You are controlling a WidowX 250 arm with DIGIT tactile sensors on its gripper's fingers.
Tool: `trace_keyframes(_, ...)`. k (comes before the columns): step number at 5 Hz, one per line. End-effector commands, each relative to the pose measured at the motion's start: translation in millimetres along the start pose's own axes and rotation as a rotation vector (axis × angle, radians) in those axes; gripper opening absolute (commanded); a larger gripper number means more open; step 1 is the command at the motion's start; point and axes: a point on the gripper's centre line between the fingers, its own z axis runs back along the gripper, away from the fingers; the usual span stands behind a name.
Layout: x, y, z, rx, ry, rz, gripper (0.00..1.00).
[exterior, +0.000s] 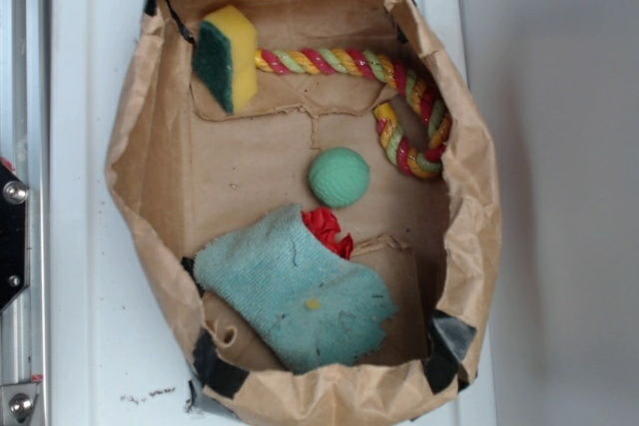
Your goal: Grab the green ball.
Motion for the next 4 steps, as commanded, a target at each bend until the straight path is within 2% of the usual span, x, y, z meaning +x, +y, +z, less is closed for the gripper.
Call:
trace_keyframes(1,0.0,0.0,0.0,0.000,0.000,0.000,1.00)
trace_keyframes(2,45.3,-7.8,-8.9,0.002,-0.032,0.073,1.00)
trace_keyframes(3,87.2,-1.4,-32.1,0.011,-0.062,0.120,1.00)
trace_keyframes(4,123.3,11.4,-69.6,-0.023,-0.071,0.139,1.00)
